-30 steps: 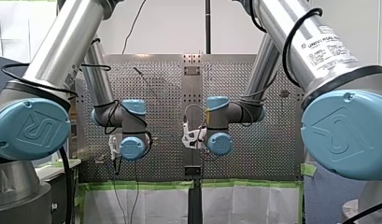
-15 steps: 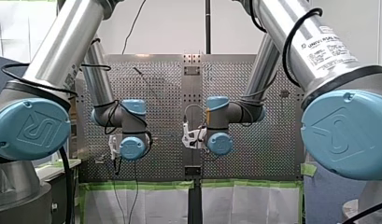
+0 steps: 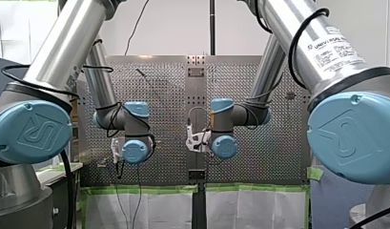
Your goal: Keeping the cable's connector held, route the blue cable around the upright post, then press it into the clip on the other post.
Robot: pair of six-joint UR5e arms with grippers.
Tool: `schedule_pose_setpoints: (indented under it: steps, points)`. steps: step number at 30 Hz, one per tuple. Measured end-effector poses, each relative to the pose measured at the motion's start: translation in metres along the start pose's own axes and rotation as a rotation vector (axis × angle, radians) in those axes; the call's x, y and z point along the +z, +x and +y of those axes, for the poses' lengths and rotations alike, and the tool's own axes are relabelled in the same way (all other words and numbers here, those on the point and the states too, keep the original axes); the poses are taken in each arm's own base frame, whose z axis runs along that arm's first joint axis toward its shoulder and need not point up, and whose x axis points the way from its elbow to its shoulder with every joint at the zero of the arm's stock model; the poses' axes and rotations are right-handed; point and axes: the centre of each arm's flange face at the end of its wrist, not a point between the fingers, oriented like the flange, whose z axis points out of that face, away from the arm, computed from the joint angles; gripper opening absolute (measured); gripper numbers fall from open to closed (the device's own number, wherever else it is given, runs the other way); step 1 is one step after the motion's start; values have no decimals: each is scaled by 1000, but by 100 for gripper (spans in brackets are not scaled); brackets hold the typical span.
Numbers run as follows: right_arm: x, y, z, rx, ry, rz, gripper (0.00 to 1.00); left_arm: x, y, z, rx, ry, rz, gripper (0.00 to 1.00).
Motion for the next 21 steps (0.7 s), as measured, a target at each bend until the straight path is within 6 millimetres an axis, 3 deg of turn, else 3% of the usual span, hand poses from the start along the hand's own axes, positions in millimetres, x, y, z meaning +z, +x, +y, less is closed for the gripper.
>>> schedule_pose_setpoints:
  steps: [5,13,21]
  points:
    - [-1,-4,-1,-5,2,-13,0,-1,5,4,19,-8,25,0]
    - [-9,-36,-3,-28,10,-91,0,-4,8,7,37,-12,51,0]
    - [-9,-39,-3,-29,11,-97,0,-4,8,7,38,-12,52,0]
